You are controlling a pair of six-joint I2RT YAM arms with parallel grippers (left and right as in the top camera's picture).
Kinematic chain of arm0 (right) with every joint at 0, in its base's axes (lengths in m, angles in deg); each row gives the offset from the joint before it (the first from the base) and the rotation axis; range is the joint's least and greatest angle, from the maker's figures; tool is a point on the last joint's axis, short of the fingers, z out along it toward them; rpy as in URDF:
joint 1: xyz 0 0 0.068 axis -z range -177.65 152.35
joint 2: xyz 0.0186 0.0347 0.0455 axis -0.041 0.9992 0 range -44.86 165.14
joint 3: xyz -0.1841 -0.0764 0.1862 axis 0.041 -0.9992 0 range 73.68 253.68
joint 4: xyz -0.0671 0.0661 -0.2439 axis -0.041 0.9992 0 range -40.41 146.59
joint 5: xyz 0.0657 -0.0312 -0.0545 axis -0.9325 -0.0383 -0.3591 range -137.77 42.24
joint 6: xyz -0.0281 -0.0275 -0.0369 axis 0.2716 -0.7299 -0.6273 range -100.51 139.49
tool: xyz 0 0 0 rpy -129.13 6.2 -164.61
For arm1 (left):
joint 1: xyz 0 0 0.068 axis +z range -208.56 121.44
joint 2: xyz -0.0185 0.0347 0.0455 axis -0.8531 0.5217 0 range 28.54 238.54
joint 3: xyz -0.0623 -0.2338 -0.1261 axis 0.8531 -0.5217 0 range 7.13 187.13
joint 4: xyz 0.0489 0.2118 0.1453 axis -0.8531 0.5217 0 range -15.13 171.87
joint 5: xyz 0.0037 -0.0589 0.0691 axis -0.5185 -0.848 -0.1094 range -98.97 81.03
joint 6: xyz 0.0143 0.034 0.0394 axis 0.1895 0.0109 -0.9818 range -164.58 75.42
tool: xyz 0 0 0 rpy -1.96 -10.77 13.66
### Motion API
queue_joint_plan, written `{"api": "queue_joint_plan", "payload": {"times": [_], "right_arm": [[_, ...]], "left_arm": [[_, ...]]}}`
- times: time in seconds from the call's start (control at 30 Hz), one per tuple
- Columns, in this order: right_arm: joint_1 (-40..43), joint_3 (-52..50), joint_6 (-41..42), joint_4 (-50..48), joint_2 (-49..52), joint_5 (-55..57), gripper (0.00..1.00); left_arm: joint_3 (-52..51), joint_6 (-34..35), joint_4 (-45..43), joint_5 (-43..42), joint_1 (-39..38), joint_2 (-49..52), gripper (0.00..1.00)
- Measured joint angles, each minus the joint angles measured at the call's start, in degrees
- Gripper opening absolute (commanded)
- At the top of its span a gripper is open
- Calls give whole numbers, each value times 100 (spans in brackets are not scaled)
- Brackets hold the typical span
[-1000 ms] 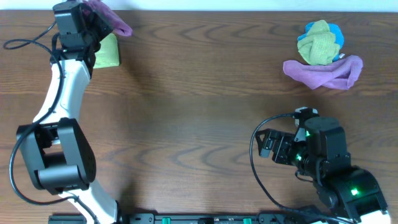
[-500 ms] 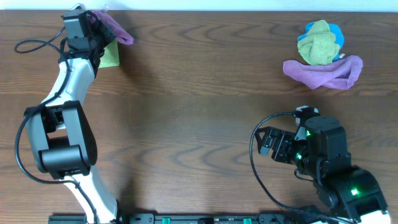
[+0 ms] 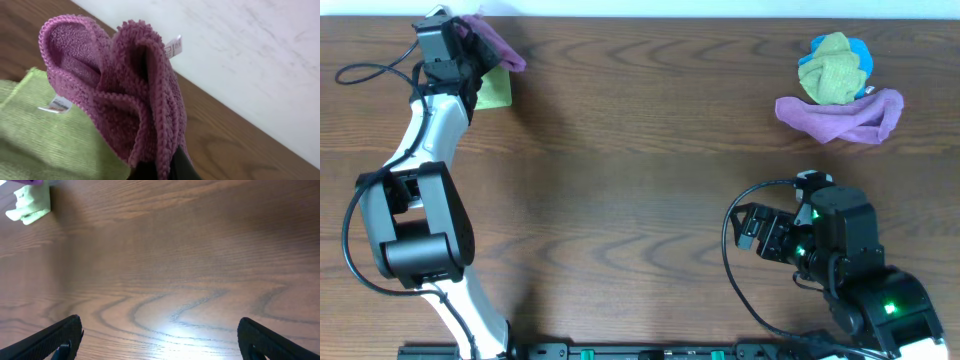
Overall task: Fold the cloth
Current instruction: 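Carry the pink bundle with the left gripper onto the yellow-green cloth, then open the left gripper and withdraw it from the stack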
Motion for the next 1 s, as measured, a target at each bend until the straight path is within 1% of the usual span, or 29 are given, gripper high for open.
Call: {"api": "queue_joint_plan", "payload": {"times": [0.23,0.47,0.67,0.73,0.77,0.83,0.87,0.9,0.93,1.0], "right_arm": [[0,0,28,0,0,-42,99],[0,0,31,0,0,-59,99],[0,0,31,2,0,-61,99],[0,0,31,0,0,-61,99],[0,0,31,2,0,-59,99],[0,0,31,2,0,-61,99],[0,0,31,2,0,-61,99],[0,0,31,2,0,-59,99],[0,0,31,2,0,-61,99],[0,0,31,0,0,-59,99]], "left_arm": [[0,-125,173,162,142,105,6],[0,-129,361,168,332,514,6],[2,-129,459,205,393,575,6],[2,-131,531,210,420,577,12],[2,-149,566,214,442,577,17],[2,-166,612,269,501,577,33],[2,-166,634,280,533,577,37],[2,-170,660,291,566,575,43],[4,-140,699,308,610,575,53],[4,-197,767,313,678,575,64]]}}
